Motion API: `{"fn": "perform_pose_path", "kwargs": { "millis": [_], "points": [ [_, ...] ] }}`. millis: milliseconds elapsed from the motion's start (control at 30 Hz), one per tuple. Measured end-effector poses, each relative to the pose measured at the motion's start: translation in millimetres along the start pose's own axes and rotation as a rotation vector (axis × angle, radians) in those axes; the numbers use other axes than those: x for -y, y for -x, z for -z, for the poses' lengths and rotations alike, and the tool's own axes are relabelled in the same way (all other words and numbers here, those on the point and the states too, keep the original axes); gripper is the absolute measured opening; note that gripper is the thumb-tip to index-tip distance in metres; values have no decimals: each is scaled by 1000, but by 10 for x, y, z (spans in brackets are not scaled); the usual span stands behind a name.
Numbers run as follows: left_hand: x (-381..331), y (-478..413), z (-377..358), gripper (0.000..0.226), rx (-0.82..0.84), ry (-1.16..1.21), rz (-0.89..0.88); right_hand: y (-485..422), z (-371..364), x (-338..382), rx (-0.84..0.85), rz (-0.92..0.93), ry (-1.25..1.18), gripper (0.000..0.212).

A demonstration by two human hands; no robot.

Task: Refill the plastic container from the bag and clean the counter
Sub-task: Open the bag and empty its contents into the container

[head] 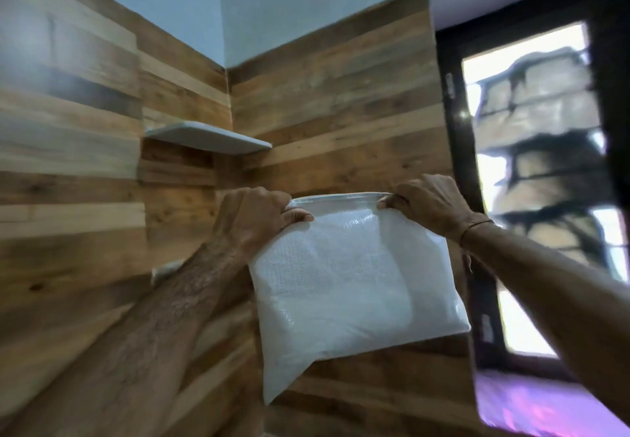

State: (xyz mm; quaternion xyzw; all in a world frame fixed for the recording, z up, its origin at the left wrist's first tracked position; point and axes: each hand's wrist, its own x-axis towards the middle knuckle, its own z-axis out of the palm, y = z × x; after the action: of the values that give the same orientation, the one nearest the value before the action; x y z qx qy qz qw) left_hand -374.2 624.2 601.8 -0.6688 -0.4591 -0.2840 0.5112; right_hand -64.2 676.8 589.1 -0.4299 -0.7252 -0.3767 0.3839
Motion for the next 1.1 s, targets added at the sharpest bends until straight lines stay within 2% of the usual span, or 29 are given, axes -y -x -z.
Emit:
{"fn": "perform_pose_path", "kwargs": {
  "millis": [133, 300, 467, 700, 833, 933, 1000, 1100],
  "points": [
    [-938, 353, 2, 62, -54, 120, -60, 980, 198, -477, 83, -35, 0, 64],
    [-1907, 1086, -141, 73, 66, 226, -21, 2199, 302, -685, 290, -110, -48, 50],
    [-2579, 2112, -171, 85, 256, 383, 58, 3187, 362, -478, 513, -161, -172, 42],
    [-3232, 3611, 37, 67, 560, 371, 112, 4305, 155, 49, 811, -347, -314, 13],
    [-3445, 4141, 276, 67, 692, 406, 195, 4840, 76, 346, 958, -407, -380, 9],
    [-3458, 4391, 382, 72, 755, 408, 208, 5136, 68, 491, 910, -465, -365, 12],
    [-3359, 4468, 450, 65, 797, 426, 258, 5191, 75, 581, 836, -491, -332, 12],
    [-3067, 4430, 564, 53, 960, 507, 412, 5152, 118, 780, 775, -504, -300, 10]
  ]
}}
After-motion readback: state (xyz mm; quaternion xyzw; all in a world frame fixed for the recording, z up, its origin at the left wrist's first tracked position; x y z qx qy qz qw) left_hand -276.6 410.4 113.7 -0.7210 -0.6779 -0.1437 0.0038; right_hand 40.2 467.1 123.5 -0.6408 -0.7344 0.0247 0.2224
